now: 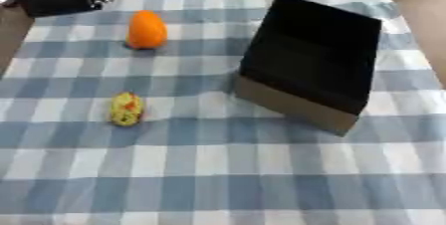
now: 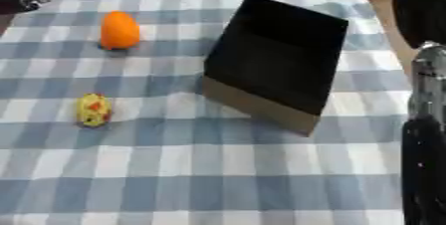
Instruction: Pick up objects on the table and place them in the box.
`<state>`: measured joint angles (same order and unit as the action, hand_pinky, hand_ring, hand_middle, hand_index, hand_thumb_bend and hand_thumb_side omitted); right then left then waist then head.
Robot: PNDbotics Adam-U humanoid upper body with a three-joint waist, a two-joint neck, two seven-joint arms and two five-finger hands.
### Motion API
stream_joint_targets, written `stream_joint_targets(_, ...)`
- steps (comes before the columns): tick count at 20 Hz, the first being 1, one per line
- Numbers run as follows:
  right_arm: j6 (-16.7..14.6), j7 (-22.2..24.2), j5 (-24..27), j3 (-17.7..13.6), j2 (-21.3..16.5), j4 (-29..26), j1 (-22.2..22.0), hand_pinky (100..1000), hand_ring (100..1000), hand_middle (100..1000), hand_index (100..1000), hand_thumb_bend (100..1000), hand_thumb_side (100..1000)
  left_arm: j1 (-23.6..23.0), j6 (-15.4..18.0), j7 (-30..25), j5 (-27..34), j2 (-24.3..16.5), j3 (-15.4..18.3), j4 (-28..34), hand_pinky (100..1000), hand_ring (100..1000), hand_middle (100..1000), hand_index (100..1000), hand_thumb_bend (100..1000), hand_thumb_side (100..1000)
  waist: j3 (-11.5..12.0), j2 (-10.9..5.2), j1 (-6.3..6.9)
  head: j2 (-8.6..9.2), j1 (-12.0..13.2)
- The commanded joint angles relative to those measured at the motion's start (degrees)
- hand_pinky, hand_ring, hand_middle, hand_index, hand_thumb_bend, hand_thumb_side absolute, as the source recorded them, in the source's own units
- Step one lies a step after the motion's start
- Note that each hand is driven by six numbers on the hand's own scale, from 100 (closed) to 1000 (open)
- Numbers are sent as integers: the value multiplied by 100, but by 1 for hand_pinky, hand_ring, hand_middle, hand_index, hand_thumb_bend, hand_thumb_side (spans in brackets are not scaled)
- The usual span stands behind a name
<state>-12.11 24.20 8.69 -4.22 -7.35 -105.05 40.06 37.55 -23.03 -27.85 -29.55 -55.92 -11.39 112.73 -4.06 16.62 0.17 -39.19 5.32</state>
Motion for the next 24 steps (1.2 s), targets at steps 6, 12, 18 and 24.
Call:
stream_joint_targets(6, -32, 24, -38, 2, -15, -18, 112, 971, 869, 758, 876, 100, 740, 520, 331, -972, -642, 49, -116, -370, 847, 869, 824, 966, 682, 1000, -1, -115, -18, 97, -52)
stream_joint_targets(12, -28, 35, -32, 7, -9, -14, 106, 972, 868, 756, 876, 100, 740, 683, 573, -1563, -1107, 167, -248, -663, 861, 885, 837, 982, 804, 948, -22, -113, -14, 125, 69)
stream_joint_targets(18, -13, 57, -24, 17, -11, -13, 93, 972, 867, 755, 876, 100, 742, 872, 660, -2106, -1486, 321, -283, -1022, 868, 893, 843, 998, 742, 780, -40, -103, 4, 151, 164)
stream_joint_targets(24, -1, 79, -18, 27, -14, -16, 87, 973, 867, 754, 876, 100, 744, 1061, 559, -2403, -1684, 496, -393, -1400, 846, 886, 842, 1000, 599, 669, -78, -82, 29, 186, 210)
